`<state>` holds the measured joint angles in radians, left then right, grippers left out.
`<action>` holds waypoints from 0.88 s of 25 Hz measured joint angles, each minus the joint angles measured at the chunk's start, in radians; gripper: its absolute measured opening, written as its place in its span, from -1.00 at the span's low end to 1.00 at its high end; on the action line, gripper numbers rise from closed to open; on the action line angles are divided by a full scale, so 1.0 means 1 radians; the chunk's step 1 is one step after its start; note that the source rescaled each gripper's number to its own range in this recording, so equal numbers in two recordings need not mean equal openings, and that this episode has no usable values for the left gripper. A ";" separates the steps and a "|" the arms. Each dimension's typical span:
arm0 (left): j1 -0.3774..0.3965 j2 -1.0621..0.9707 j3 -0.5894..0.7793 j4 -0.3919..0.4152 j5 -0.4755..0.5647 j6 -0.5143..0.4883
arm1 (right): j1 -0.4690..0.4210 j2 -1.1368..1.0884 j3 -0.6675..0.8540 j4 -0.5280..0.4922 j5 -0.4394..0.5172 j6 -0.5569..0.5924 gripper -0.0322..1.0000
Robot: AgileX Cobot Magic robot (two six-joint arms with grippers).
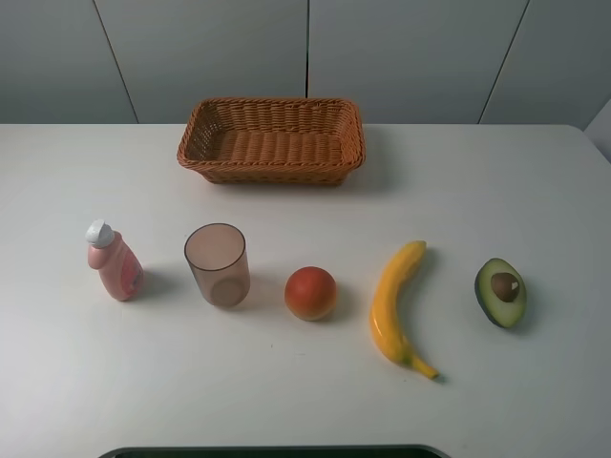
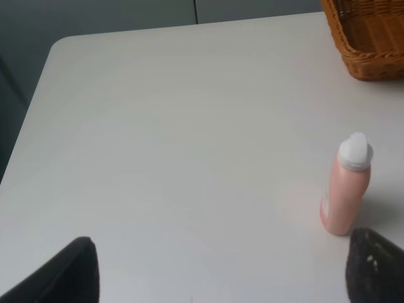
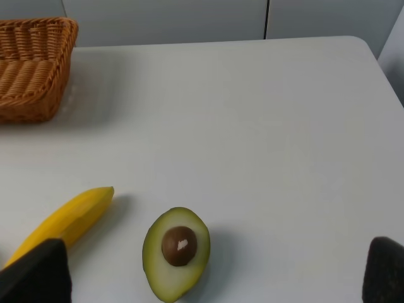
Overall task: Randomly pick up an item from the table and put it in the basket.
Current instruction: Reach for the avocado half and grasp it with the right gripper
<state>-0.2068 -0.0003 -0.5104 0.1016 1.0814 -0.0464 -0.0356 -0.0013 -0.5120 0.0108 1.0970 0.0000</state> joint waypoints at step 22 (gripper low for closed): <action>0.000 0.000 0.000 0.000 0.000 0.000 | 0.000 0.000 0.000 -0.026 0.000 0.007 0.99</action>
<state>-0.2068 -0.0003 -0.5104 0.1016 1.0814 -0.0464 -0.0356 -0.0013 -0.5120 -0.0149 1.0970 0.0073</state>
